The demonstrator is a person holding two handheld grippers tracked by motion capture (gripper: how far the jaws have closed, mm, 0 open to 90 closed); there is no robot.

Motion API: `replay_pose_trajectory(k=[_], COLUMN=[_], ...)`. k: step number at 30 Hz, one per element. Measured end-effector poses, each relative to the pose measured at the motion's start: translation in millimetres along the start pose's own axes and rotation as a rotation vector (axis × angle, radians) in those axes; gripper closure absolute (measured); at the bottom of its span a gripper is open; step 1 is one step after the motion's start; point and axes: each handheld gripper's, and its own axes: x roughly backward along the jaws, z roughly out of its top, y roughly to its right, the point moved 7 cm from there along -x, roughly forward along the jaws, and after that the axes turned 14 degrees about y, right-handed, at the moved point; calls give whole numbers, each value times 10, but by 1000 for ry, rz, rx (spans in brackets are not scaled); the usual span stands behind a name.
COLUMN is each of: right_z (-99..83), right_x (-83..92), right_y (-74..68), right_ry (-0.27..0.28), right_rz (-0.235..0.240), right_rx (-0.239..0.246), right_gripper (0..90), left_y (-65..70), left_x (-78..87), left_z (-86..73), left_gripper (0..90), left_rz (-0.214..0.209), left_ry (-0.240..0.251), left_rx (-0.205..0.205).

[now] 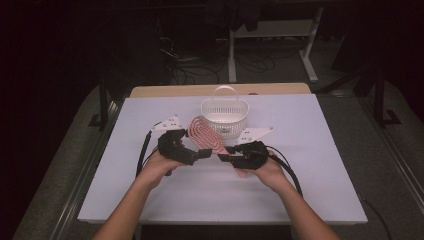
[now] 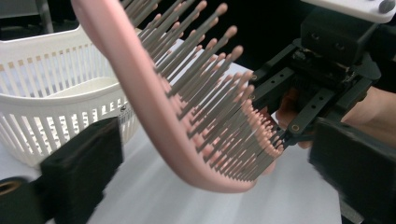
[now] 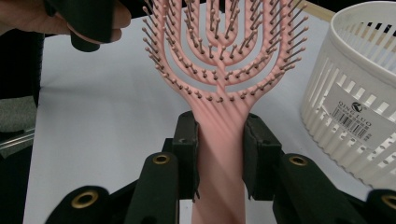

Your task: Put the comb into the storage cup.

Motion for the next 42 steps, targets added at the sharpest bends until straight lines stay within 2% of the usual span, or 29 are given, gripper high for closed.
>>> replay_pose_trajectory(k=[6,9,22,36,42], right_z=[-5,-6,-15,-32,-38], right_x=[-20,-29,-45,-73,-82], right_y=[-18,-18,-20,-36,-43], right_ry=[-2,-2,-4,-12,-17], right_rz=[4,1,-13,-23,-25], right_rx=[2,5,20,30,34], right_gripper=[685,685,685,685,685], left_y=[-21,-37,-81,-98,-114], left_x=[11,26,64,86,94], left_z=[14,30,66,86,79], left_gripper=[76,147,270,436,462], left_rz=[20,27,55,63,60], left_ry=[10,22,47,60,62], left_rx=[15,24,57,81,96])
